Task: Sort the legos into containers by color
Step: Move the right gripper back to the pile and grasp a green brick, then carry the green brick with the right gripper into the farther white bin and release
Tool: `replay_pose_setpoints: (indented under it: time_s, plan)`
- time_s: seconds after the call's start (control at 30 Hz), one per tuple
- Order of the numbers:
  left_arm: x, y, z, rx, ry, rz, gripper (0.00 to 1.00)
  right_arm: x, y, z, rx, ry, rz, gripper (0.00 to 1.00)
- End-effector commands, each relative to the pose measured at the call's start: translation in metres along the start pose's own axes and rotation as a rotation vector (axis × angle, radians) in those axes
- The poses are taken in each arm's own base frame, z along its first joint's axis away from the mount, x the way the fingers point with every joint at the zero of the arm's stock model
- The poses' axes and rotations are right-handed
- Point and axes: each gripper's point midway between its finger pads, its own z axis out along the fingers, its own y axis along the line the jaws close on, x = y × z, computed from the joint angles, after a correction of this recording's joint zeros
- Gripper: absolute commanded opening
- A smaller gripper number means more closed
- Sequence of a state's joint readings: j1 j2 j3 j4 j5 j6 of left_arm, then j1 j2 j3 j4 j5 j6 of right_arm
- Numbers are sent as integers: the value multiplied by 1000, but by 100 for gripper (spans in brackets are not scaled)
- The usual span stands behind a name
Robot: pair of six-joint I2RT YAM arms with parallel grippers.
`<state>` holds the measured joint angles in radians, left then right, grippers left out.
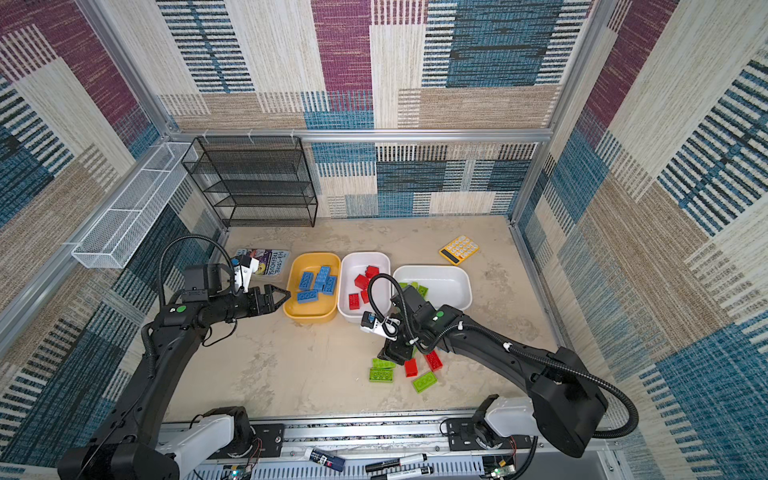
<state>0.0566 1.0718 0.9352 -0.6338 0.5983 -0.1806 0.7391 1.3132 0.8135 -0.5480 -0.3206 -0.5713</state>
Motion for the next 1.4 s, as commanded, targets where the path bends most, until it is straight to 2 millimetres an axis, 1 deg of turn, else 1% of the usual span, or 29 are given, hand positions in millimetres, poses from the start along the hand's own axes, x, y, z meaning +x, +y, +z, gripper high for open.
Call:
replay_pose_setpoints:
  time_s: [0.0,0.1,0.2,0.3,0.4,0.53,0.67,0.8,0.93,1.03,1.13,1.37]
  plan:
    - [-4,-4,0,25,-13,5,89,14,-9,10,42,63,-59,75]
    - [-2,-4,0,28,-11,0,89,21,-12,21,37,94,-73,74]
    - [1,-3,1,26,-9,1,89,22,-14,28,36,95,-93,73]
    - [4,-2,0,21,-8,4,89,29,-12,34,21,130,-113,73]
    - [6,-1,1,19,-3,4,89,25,-6,36,-4,107,-127,73]
    - [6,-1,-1,12,-1,14,89,30,5,43,-37,121,-144,73]
    - [6,-1,0,9,7,20,89,29,9,49,-54,124,-148,73]
    - [7,0,-1,7,9,19,89,28,8,53,-53,126,-144,72]
    - [9,1,1,6,14,14,89,29,11,58,-74,128,-140,71]
    - [9,2,1,5,13,14,89,30,10,61,-71,131,-134,66]
    - [10,2,2,8,17,12,89,28,11,63,-85,128,-127,59]
    - [13,3,2,4,20,10,89,36,16,71,-115,144,-102,44]
